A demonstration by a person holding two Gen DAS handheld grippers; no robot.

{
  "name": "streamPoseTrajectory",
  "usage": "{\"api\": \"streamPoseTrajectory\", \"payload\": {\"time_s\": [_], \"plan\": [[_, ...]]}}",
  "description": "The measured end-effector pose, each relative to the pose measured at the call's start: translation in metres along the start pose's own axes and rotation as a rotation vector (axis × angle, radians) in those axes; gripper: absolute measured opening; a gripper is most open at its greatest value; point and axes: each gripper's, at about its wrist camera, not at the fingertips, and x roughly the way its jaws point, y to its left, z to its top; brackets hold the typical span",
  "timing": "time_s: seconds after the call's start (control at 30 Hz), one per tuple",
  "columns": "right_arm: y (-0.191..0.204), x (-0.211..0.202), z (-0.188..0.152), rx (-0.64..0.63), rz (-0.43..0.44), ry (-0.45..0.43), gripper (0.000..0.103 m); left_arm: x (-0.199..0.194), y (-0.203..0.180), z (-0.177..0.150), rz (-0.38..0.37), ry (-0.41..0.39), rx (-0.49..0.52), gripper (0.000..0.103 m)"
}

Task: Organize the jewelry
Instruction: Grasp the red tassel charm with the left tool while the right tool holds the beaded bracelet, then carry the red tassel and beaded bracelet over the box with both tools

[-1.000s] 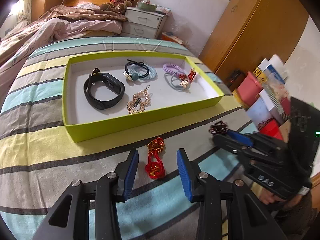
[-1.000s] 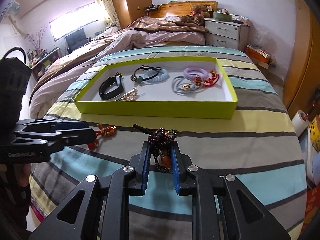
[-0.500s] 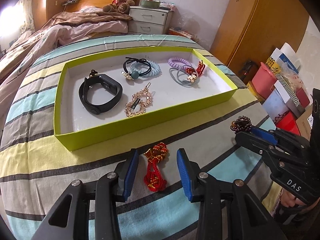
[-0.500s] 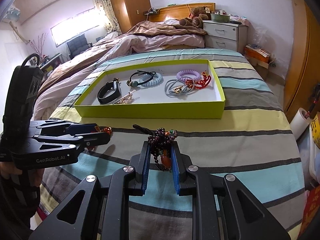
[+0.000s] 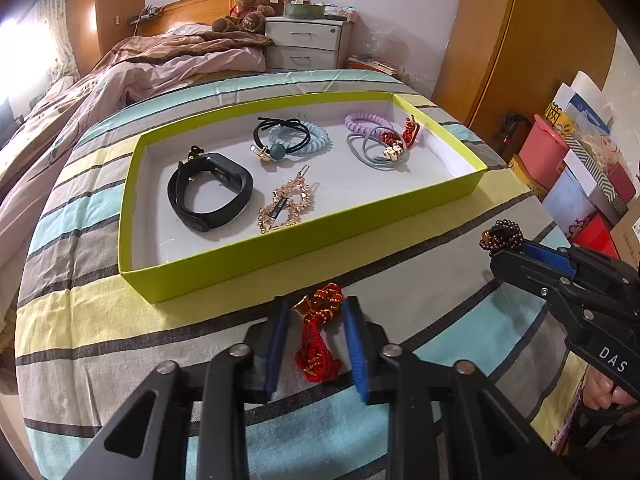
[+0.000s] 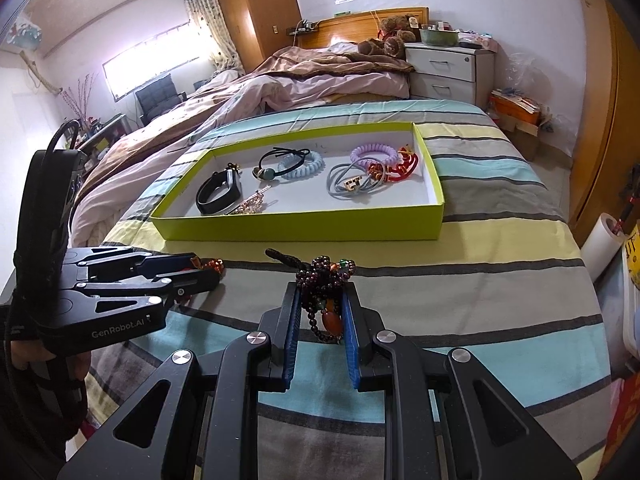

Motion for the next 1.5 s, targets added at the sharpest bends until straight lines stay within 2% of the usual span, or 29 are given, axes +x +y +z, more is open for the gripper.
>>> {"api": "streamPoseTrajectory", "payload": {"time_s": [0.17, 0.43, 0.5, 0.8, 0.9, 1.03, 1.17, 1.3, 1.4, 1.5], "plan": [[-0.001, -0.001, 0.000, 0.004, -0.003, -0.003, 0.021, -0.001, 0.001, -0.001, -0.006, -0.004, -0.005, 0.015], [-0.002, -0.004, 0.000, 0.007, -0.008, -0.008, 0.021, -0.005, 0.001, -0.002, -0.023, -0.012, -0.015, 0.014], [-0.002, -0.004, 0.001, 0.007, -0.010, -0.010, 0.021, -0.008, 0.000, -0.002, -0.029, -0.018, -0.016, 0.011], [0.000, -0.014, 0.009, 0.002, -0.011, -0.041, 0.021, -0.027, 0.001, 0.002, -0.044, -0.067, -0.018, 0.011], [0.001, -0.017, 0.011, -0.001, -0.013, -0.052, 0.021, -0.034, 0.003, 0.005, -0.070, -0.078, -0.029, 0.011], [0.000, -0.020, 0.020, -0.008, -0.016, -0.068, 0.021, -0.048, 0.008, 0.016, -0.050, -0.119, -0.022, 0.011], [0.000, -0.017, 0.036, -0.016, -0.002, -0.076, 0.021, -0.052, 0.013, 0.040, -0.038, -0.143, 0.000, 0.011], [0.000, -0.001, 0.053, -0.030, 0.016, -0.051, 0.021, -0.044, 0.019, 0.064, -0.037, -0.154, 0.003, 0.011], [-0.002, 0.015, 0.063, -0.034, 0.010, -0.022, 0.021, -0.027, 0.029, 0.082, -0.084, -0.126, -0.035, 0.011], [-0.003, 0.032, 0.070, -0.036, 0.012, 0.009, 0.021, -0.015, 0.032, 0.090, -0.060, -0.117, -0.037, 0.011]]}}
